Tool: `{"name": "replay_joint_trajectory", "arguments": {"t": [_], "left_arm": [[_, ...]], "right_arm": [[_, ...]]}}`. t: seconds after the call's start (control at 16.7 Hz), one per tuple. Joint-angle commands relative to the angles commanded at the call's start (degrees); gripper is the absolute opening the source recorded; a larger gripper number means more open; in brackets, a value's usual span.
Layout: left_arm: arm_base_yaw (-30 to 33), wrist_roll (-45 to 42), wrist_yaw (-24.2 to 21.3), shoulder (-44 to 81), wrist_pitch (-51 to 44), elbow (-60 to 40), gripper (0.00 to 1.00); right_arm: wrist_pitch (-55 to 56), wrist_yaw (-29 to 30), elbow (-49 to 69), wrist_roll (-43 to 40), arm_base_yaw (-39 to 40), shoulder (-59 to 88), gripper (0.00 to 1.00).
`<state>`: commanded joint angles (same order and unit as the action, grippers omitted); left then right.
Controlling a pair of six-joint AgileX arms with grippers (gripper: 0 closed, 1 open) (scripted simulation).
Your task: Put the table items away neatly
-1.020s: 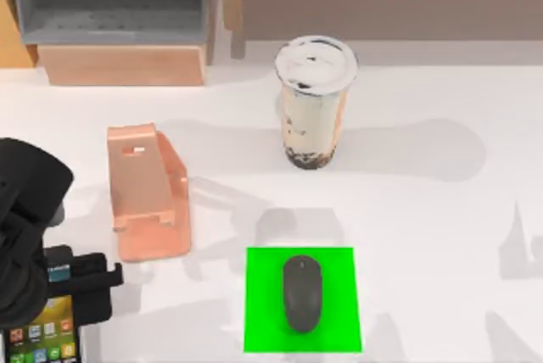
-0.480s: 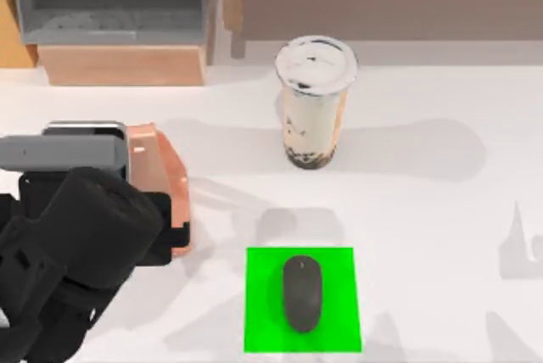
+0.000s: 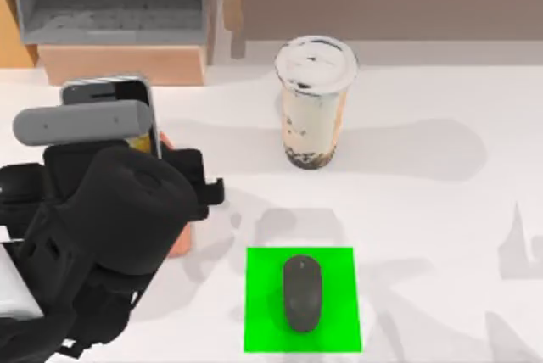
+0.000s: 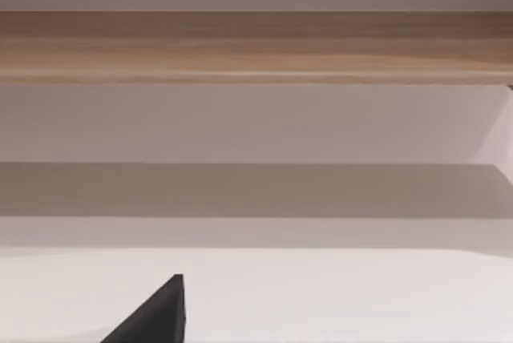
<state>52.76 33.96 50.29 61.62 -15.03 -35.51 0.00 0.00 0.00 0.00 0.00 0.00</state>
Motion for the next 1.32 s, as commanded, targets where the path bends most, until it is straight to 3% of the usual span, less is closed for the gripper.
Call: {"name": "replay_joint_trajectory", "arguments": {"t": [0.3,0.6,1.02,1.32], "left_arm": [[0.7,-0.8,-0.9,-0.3,0.7,-0.7,0.0],[3.3,-7.3,-7.9,1.2,9.1,-4.1,0.0],[-8.5,-9.7,-8.0,7.6,16.5,1.8,0.0],[-9.7,-9.0,-7.8,8.6,17.2,2.1,0.0]], "right_arm": [[0.0,0.0,0.0,0.0,0.0,0.0,1.0],[0.0,0.0,0.0,0.0,0.0,0.0,1.0],[0.0,0.0,0.0,0.0,0.0,0.0,1.0],[0.0,0.0,0.0,0.0,0.0,0.0,1.0]]}}
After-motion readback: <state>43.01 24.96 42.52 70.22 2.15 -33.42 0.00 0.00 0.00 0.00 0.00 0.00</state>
